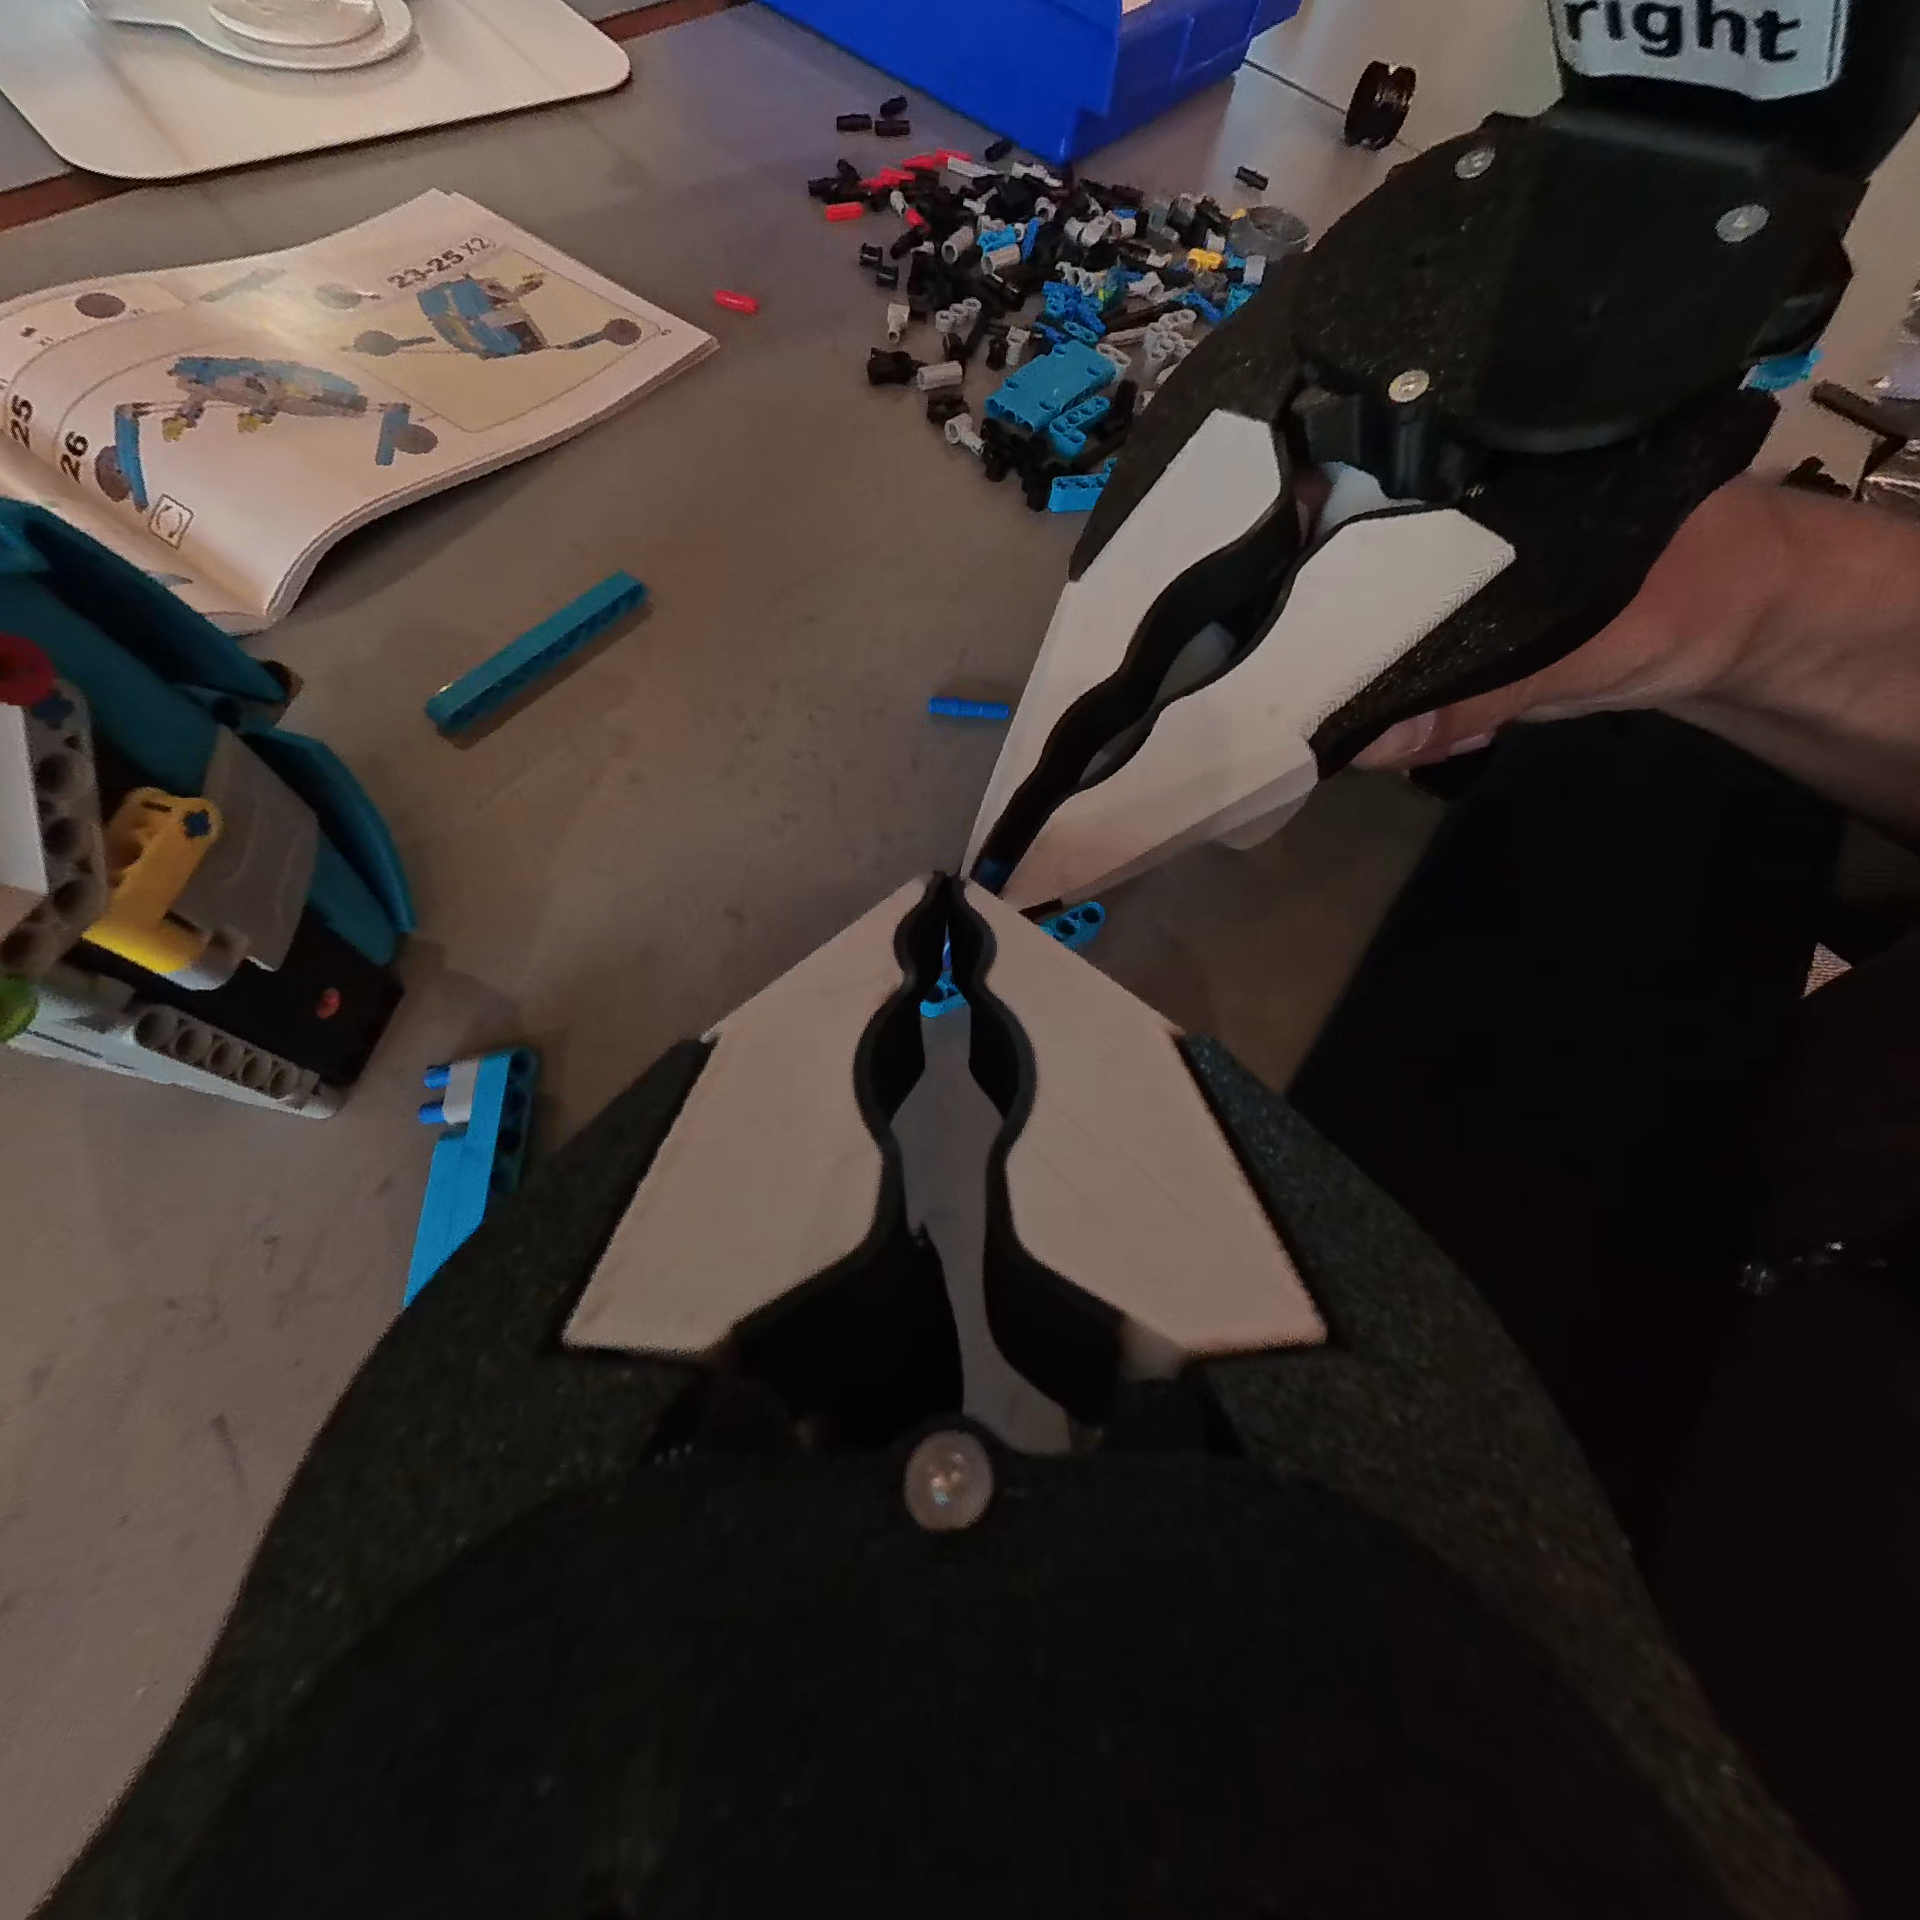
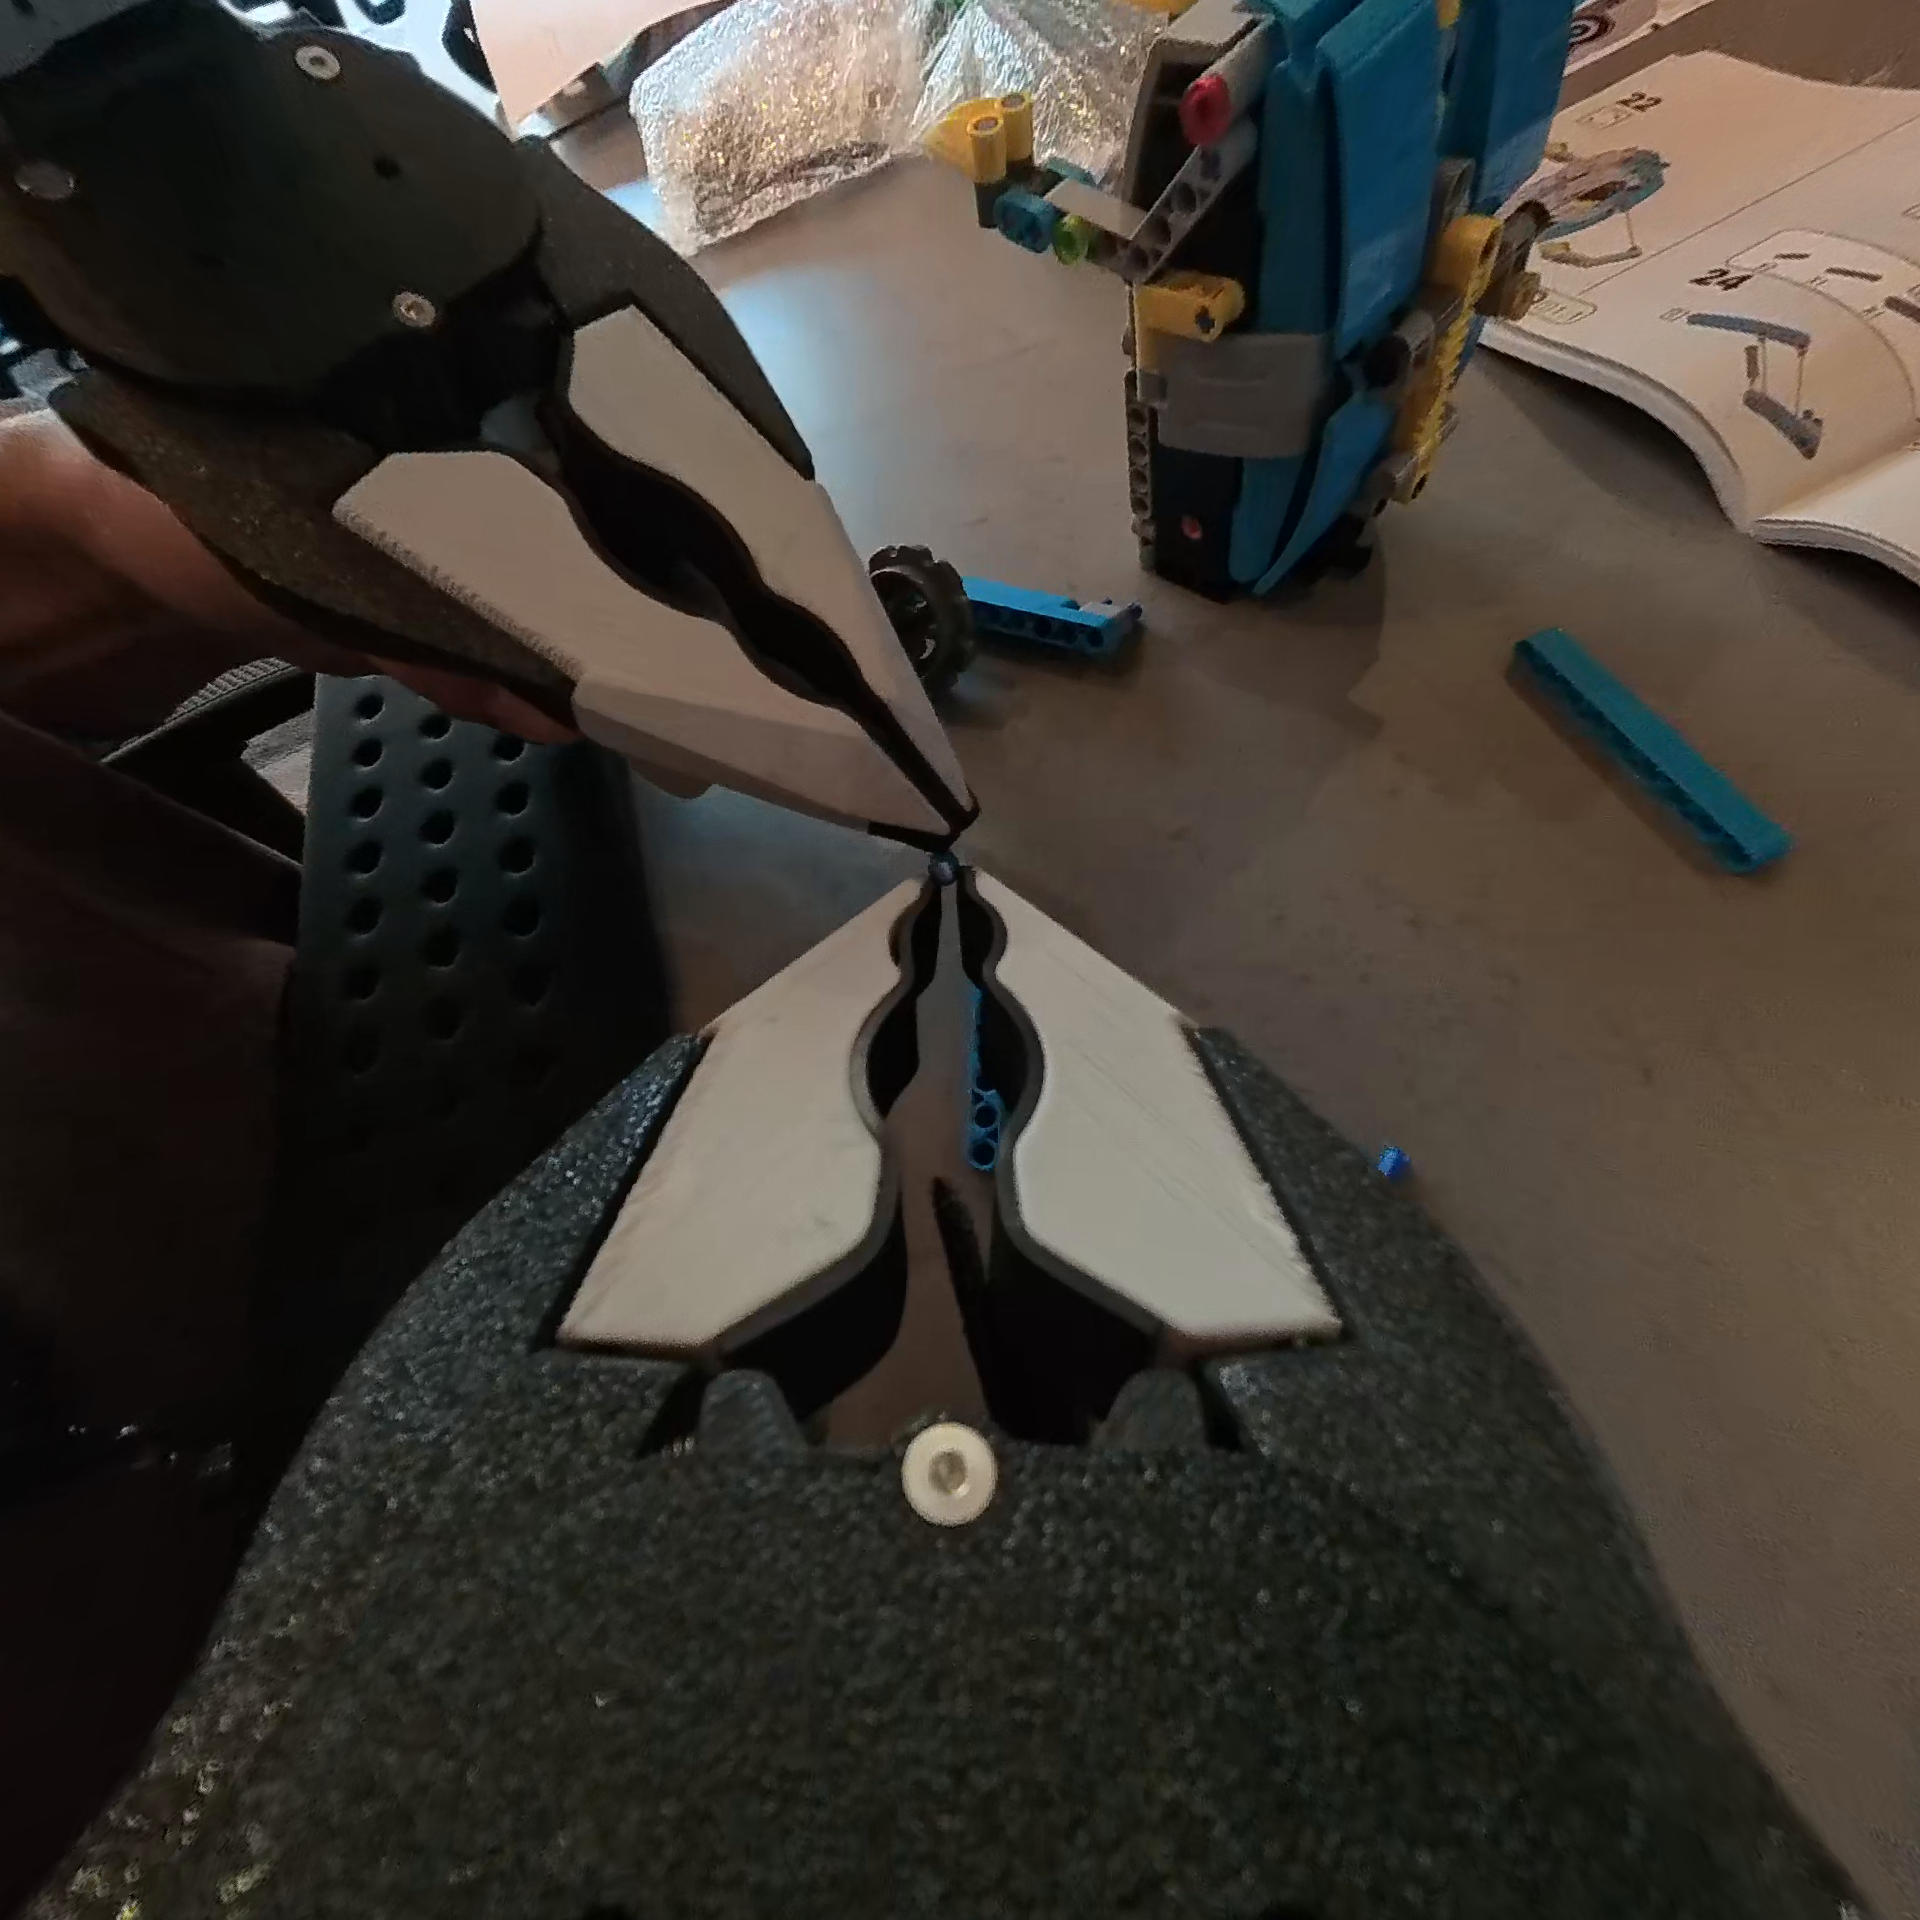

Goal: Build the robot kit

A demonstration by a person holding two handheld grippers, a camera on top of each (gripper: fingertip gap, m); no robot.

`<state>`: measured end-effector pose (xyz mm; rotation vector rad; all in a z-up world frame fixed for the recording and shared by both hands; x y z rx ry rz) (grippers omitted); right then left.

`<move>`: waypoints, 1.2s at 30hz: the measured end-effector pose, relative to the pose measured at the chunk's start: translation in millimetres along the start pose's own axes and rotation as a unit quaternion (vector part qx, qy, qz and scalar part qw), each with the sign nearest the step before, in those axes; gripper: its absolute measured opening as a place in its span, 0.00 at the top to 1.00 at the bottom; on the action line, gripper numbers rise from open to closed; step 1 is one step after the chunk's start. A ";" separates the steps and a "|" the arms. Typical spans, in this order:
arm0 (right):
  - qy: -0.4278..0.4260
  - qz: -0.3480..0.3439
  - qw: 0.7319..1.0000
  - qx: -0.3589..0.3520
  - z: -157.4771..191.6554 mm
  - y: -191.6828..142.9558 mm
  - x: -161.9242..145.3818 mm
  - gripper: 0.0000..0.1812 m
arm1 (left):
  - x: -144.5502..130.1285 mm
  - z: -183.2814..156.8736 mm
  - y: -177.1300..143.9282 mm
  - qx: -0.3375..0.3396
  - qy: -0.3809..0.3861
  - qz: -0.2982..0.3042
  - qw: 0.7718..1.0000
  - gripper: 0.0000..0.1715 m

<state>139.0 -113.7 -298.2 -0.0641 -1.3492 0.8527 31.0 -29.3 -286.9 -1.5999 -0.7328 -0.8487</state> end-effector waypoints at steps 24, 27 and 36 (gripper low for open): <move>0.002 0.079 0.996 0.044 5.1 -22.9 -27.4 0.94 | -21.0 -21.1 -16.8 0.007 0.060 0.094 0.994 0.96; -0.048 0.118 0.992 -0.008 13.5 -8.0 -25.5 0.90 | -26.8 -23.2 -15.9 0.007 0.056 0.108 0.993 0.96; -0.078 0.147 0.986 -0.006 17.5 17.0 -28.7 0.97 | -29.8 -25.7 -16.6 0.018 0.119 0.102 0.987 0.91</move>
Point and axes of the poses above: each gripper's, where its closed fingertips meet, y out along the fingers, x out of its top, z = x × y across the jaws, the point moved 9 cm from there along -y, back along the fingers, and after that the axes turned 3 degrees about x, right-handed, at the moved point
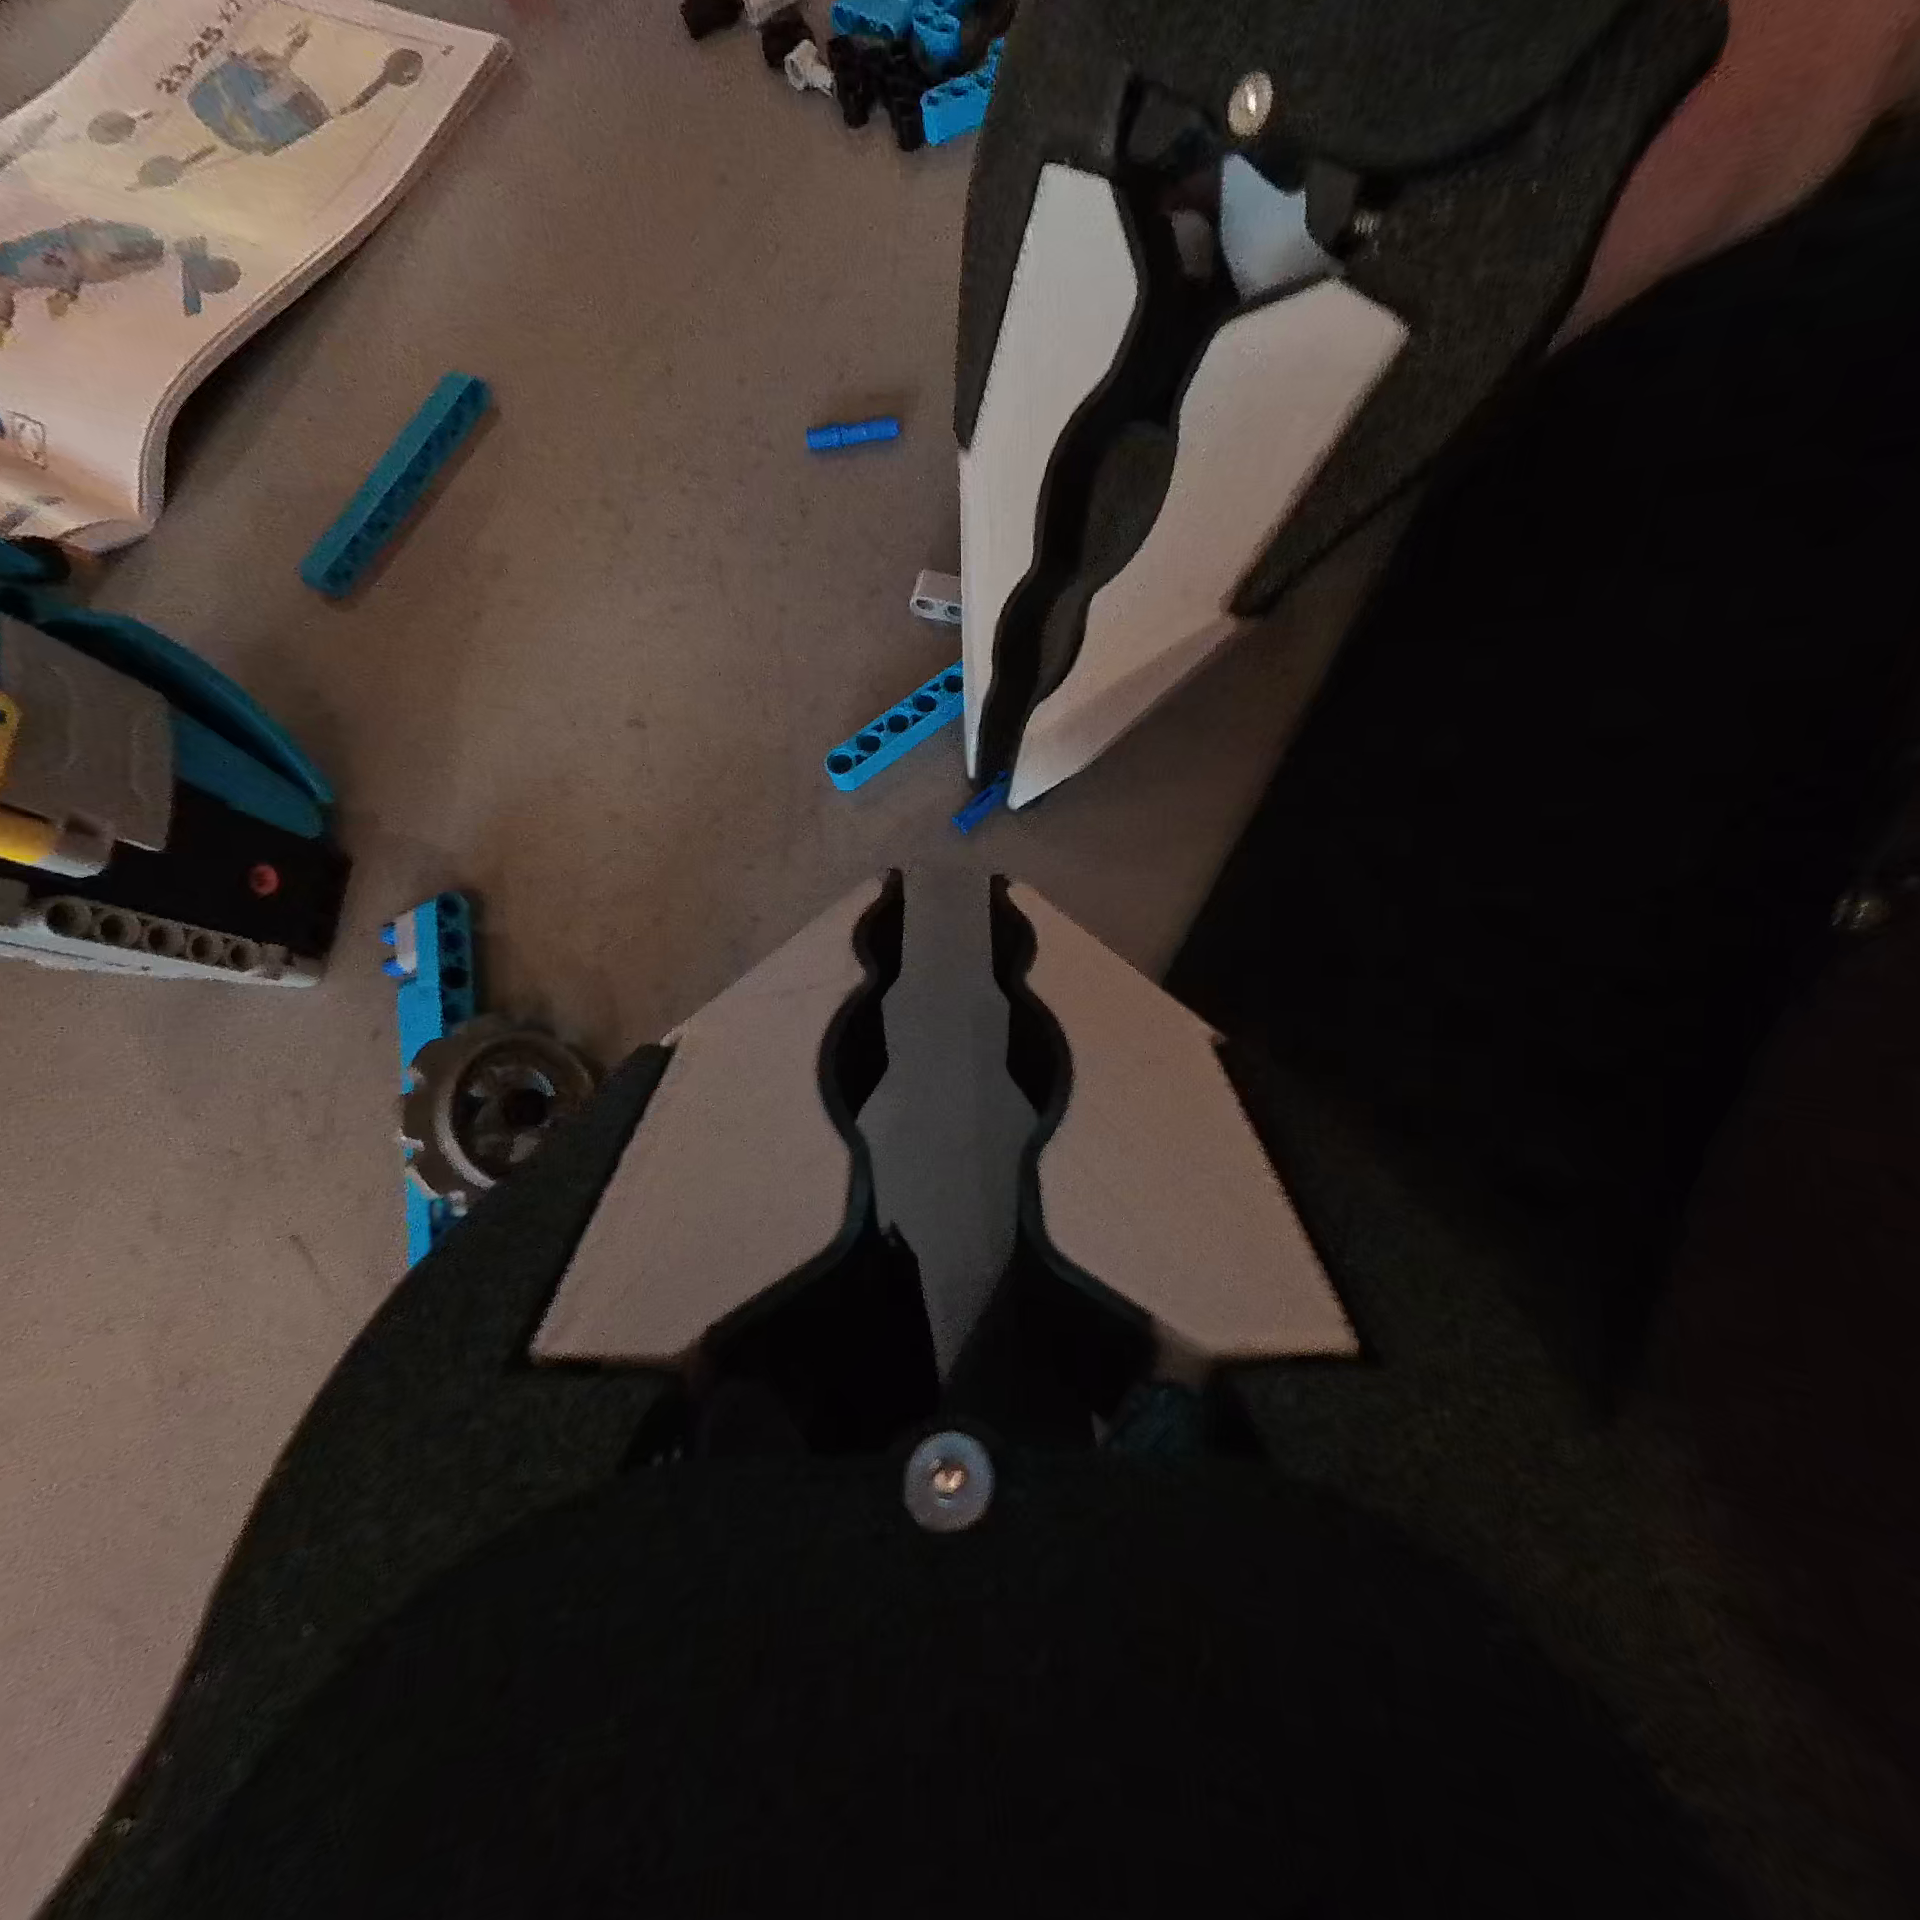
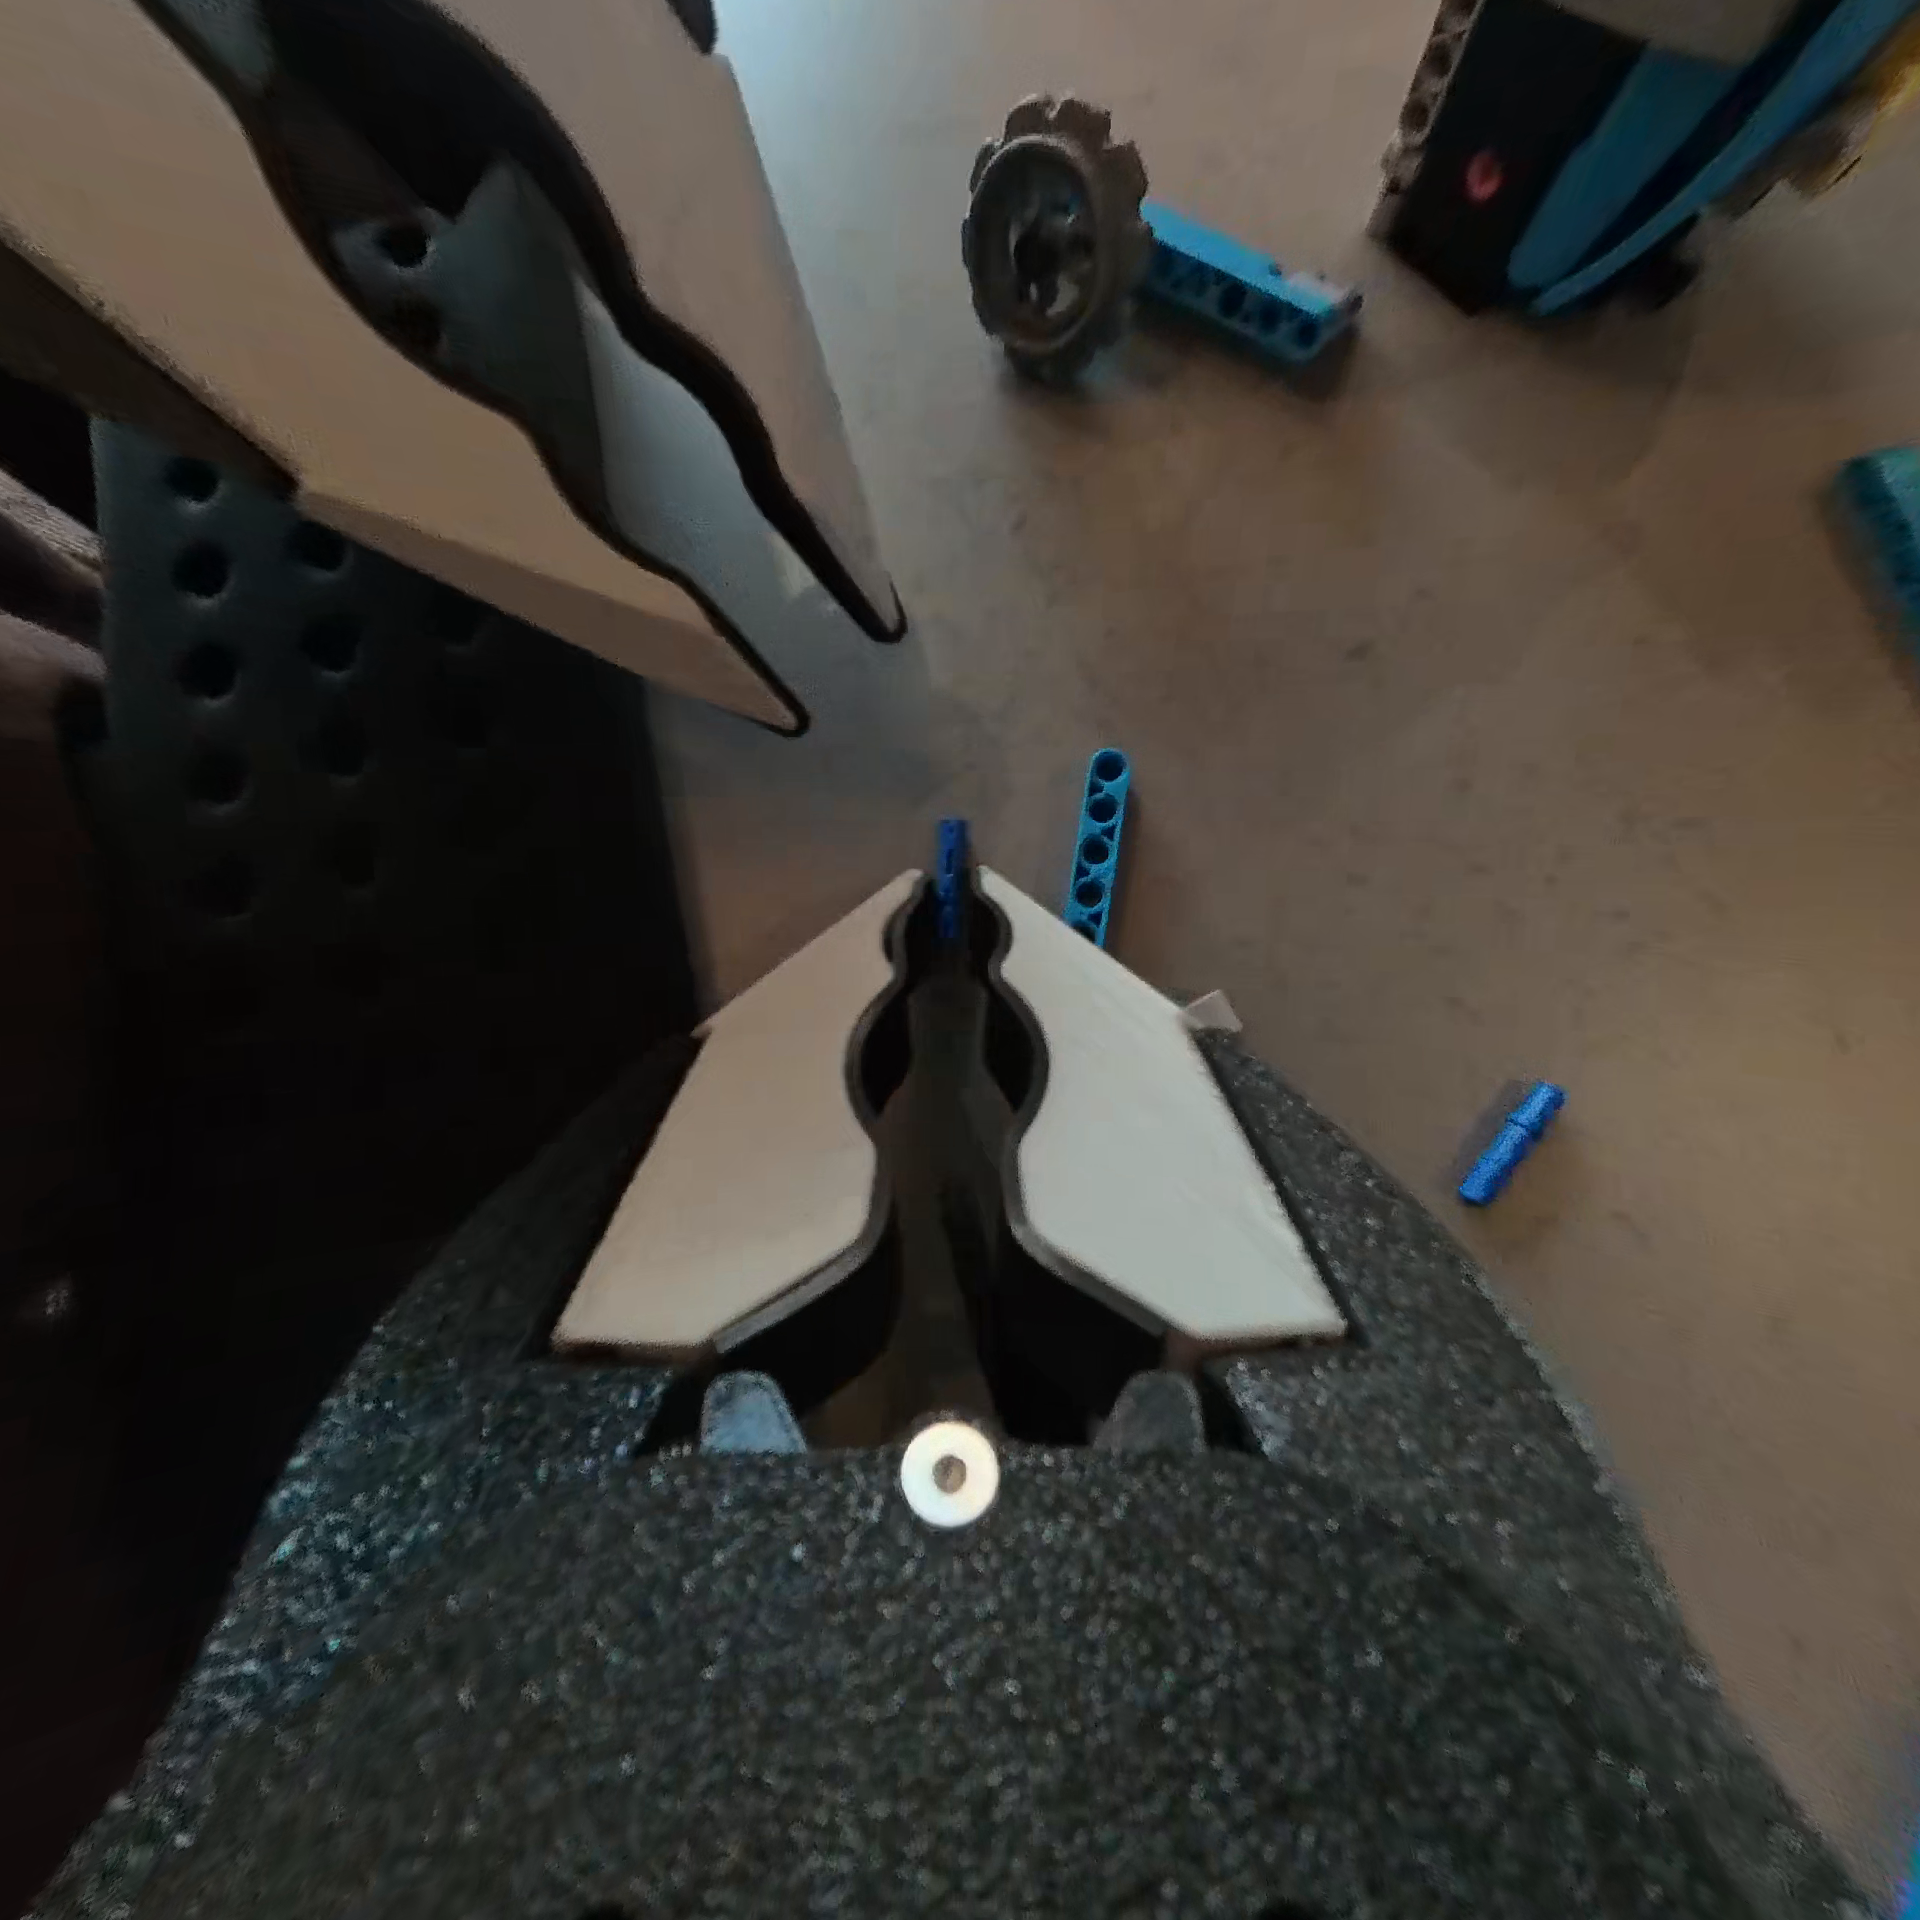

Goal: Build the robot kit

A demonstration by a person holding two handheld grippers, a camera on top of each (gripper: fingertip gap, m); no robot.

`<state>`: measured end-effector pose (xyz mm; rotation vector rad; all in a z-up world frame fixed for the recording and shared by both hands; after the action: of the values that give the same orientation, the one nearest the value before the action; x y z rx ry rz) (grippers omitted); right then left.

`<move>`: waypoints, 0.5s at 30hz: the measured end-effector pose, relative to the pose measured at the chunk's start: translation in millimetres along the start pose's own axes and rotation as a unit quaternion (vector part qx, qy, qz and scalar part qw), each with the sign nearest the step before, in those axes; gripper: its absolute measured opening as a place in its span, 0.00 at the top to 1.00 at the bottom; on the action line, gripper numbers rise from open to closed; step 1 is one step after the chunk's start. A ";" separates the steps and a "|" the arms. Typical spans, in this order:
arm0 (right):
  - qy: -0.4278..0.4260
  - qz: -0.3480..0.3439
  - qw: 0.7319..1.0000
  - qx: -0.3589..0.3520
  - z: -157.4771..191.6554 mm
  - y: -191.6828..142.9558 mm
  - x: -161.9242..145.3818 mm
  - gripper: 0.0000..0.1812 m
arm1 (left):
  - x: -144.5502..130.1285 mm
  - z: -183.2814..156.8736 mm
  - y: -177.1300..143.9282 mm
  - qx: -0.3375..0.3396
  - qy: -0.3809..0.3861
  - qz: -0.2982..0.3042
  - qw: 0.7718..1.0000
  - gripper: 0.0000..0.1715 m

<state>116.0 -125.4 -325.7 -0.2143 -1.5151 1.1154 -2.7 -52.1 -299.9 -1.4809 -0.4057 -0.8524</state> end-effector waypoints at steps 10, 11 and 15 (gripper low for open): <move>0.092 -0.121 0.983 0.108 -6.3 -34.8 13.4 0.97 | 10.5 -11.7 -1.9 0.103 0.257 -0.068 0.958 0.87; 0.098 -0.128 0.980 0.115 -7.3 -36.7 15.1 0.97 | 13.4 -12.7 -1.7 0.117 0.273 -0.078 0.952 0.87; 0.112 -0.140 0.976 0.122 -9.8 -38.9 19.1 0.97 | 20.6 -14.7 1.1 0.148 0.307 -0.100 0.935 0.91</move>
<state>135.7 -127.8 -286.0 0.0428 -1.1546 1.0026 7.9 -71.5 -287.5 -0.8433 -0.2010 -1.3001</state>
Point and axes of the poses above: each gripper's, where its closed fingertips meet, y out along the fingers, x out of its top, z = x × y across the jaws, the point moved 9 cm from there along -y, back along the fingers, and after that the axes turned 3 degrees about x, right-handed, at the moved point
